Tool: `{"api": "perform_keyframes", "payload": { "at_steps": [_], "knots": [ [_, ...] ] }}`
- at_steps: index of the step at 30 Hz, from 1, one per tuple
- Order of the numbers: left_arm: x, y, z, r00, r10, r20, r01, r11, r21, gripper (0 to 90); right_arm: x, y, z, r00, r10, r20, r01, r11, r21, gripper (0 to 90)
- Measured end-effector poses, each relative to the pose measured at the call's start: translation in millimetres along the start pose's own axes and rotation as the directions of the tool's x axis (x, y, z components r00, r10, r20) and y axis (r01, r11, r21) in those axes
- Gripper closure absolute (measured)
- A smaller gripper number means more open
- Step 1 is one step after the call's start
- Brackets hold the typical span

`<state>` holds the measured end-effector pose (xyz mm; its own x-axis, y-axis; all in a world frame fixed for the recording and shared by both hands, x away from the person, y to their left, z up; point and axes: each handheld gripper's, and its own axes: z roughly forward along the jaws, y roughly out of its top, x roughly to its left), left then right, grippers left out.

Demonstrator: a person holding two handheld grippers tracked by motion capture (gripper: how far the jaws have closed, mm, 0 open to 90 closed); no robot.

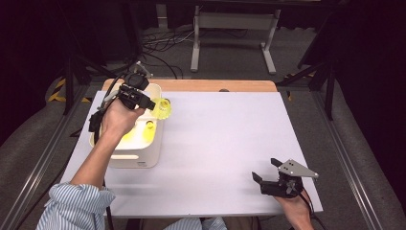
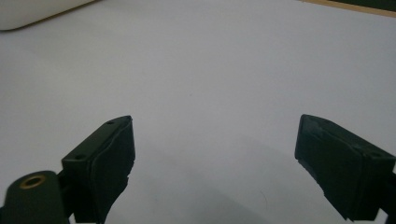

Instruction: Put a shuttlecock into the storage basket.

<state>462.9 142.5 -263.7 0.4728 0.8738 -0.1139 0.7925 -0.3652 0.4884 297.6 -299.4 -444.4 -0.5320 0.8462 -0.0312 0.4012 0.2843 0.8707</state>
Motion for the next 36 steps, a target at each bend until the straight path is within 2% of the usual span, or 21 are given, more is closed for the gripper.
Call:
{"api": "perform_keyframes", "payload": {
  "at_steps": [11,30,36],
  "knots": [
    [14.7,-7.7,-2.9,0.9992,-0.038,-0.008,0.038,0.9992,-0.008,89.3,0.1,0.0,0.2,1.0,-0.001,0.001,0.001,1.0,0.001,12.7],
    [27.8,-13.3,-8.2,0.9977,-0.064,-0.022,0.064,0.9978,-0.02,89.3,0.1,-0.1,0.7,1.0,0.0,-0.001,0.0,1.0,0.003,12.6],
    [32.9,-16.1,-6.5,0.9966,-0.073,-0.038,0.072,0.9973,-0.016,89.3,0.0,-0.1,0.6,1.0,0.0,-0.001,0.0,1.0,0.003,12.6]
  ]
}}
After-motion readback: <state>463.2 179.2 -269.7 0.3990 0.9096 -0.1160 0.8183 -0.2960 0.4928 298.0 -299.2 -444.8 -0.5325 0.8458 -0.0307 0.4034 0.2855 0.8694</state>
